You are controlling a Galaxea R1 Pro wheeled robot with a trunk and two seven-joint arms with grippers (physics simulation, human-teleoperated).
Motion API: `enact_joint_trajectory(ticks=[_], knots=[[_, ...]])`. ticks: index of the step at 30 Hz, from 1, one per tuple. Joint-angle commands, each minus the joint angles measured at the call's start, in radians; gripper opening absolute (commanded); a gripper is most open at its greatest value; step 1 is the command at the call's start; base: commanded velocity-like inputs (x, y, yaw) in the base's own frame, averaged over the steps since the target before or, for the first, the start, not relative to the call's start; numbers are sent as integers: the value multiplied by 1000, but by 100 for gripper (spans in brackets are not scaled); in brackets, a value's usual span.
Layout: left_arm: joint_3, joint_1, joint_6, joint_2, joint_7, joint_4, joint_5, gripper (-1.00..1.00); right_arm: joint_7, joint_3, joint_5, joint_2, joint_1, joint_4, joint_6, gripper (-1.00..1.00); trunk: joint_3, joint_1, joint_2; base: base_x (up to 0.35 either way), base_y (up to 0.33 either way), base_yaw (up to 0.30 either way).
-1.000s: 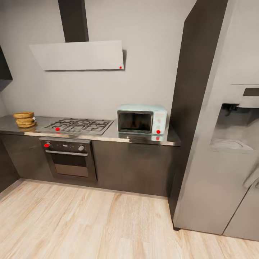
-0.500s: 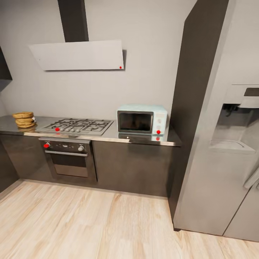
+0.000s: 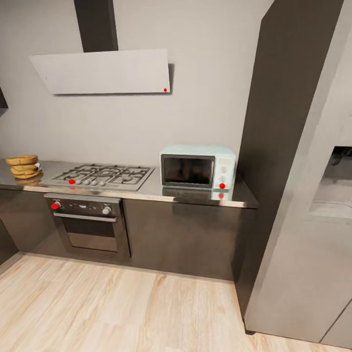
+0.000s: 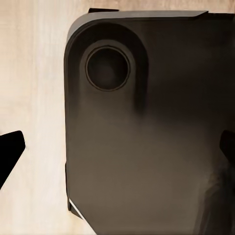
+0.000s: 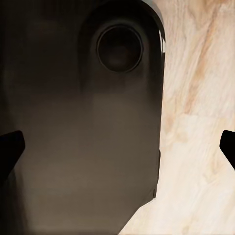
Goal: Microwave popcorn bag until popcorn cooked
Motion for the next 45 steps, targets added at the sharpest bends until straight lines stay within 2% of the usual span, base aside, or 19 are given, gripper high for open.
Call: enact_joint_trajectory(ticks=[1,31,45], knots=[[2,0,-3,0,1,0,3,100,0,0,0,0,0,0,-3,100,-1,1,0,316,144,0],[2,0,-2,-1,2,0,3,100,0,-3,-3,4,0,0,-4,100,-1,1,0,300,146,0],[1,0,-3,-2,1,-2,0,100,0,-5,-2,6,0,0,-4,100,-1,1,0,20,1,-193]])
